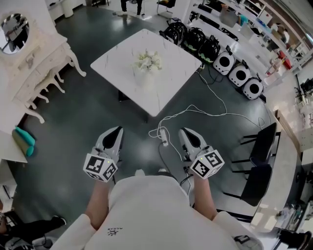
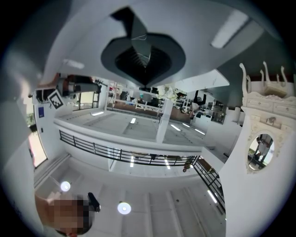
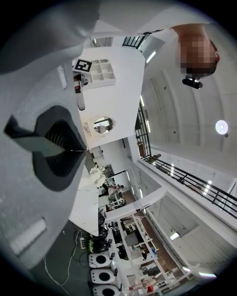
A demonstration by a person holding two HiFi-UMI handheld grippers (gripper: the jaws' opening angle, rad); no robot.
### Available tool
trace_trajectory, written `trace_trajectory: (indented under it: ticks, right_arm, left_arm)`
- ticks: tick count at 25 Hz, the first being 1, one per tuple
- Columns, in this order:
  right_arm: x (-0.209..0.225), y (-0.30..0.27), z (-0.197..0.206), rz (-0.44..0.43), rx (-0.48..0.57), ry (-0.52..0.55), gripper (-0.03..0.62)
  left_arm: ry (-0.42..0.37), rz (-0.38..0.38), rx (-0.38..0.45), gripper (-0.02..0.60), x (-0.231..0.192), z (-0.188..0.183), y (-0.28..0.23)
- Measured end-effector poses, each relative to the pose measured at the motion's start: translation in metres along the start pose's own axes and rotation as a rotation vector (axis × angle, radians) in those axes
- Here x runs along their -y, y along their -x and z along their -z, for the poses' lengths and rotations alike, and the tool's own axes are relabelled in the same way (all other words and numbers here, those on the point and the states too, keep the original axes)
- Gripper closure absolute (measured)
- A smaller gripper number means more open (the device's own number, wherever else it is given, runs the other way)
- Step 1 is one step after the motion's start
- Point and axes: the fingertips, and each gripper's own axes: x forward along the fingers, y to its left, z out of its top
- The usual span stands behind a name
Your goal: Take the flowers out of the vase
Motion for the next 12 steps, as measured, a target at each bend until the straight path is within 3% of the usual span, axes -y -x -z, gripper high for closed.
trace_trajectory:
  ticks: [12]
  right_arm:
    - [-0.027, -0.019, 0.004, -0.002, -0.017, 0.018, 0.594]
  left_arm:
    - [0.022, -0.014, -0.002, 0.592, -0.027, 0.006, 0.031]
